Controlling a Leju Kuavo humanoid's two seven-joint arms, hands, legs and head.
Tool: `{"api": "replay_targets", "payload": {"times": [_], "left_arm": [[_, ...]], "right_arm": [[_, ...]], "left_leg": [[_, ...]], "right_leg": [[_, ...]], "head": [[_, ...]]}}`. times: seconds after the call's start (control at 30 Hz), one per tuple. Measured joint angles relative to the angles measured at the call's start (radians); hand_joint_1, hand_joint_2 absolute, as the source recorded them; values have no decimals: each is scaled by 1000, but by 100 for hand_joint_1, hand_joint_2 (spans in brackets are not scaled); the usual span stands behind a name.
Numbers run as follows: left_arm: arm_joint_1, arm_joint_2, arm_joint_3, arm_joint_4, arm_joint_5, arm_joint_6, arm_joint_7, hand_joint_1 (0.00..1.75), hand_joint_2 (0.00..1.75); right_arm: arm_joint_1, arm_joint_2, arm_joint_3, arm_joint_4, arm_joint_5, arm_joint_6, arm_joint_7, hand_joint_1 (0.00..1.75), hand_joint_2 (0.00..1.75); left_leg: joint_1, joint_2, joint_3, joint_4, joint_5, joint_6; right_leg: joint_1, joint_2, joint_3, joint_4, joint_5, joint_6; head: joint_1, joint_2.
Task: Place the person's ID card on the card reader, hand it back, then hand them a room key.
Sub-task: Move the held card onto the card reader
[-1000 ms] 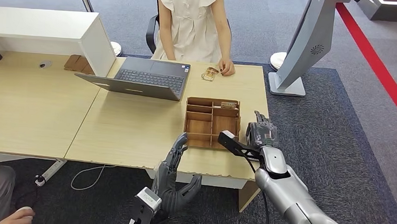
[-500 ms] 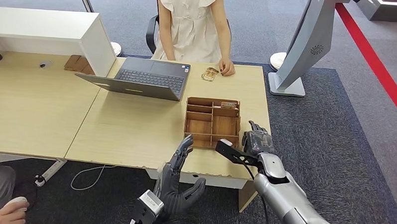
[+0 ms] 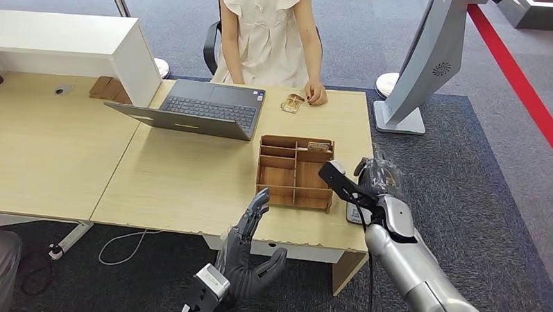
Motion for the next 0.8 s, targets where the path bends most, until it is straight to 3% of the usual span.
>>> {"api": "replay_targets", "payload": {"times": [0.5, 0.8], "left_arm": [[-2, -7, -1, 24, -8, -44, -17, 0, 175], [-14, -18, -7, 55, -20, -128, -32, 0, 175]], "right_arm": [[-16, -81, -88, -239, 1, 8, 50, 175, 175], [-52, -77, -80, -309, 129, 195, 102, 175, 175]], "left_leg": [[0, 0, 0, 0, 0, 0], [0, 0, -1, 0, 0, 0]], "right_leg": [[0, 0, 0, 0, 0, 0], [0, 0, 0, 0, 0, 0]], "head": [[0, 0], [0, 0]]}}
